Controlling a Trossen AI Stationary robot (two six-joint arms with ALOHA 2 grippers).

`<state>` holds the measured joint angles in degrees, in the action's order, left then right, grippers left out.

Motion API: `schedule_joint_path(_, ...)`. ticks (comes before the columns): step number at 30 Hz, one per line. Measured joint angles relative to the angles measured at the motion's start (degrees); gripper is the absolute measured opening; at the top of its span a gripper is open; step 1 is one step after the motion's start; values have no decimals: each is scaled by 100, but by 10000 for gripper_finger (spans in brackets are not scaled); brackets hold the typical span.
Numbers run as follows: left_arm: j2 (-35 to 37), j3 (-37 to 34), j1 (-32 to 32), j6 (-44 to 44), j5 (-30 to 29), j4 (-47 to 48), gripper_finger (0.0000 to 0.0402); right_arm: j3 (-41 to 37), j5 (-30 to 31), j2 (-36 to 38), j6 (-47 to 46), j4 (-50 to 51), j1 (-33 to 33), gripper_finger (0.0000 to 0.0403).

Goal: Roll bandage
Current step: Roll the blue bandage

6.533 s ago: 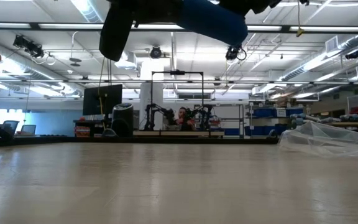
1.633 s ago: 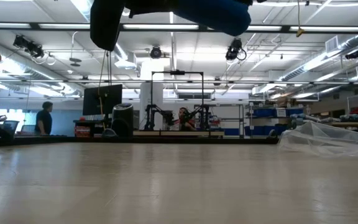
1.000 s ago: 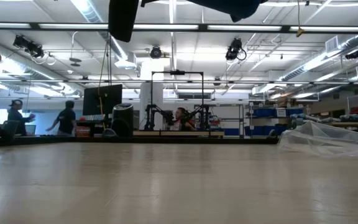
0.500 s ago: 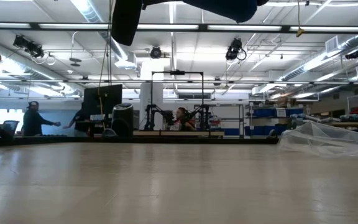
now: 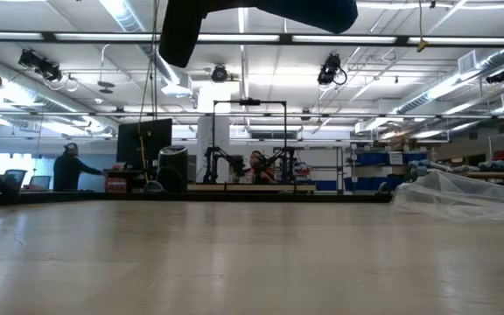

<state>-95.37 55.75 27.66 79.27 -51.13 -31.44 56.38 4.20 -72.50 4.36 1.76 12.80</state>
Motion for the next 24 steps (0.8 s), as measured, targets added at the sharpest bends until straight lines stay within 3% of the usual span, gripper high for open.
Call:
schedule_joint_path(6, 0, 0, -37, -43, -72, 33, 15, -2, 164, -141, 305, -353, 313, 5)
schedule_joint_path(24, -2, -4, 124, -20, -76, 105, 15, 9, 545, -410, 180, 6, -202, 4)
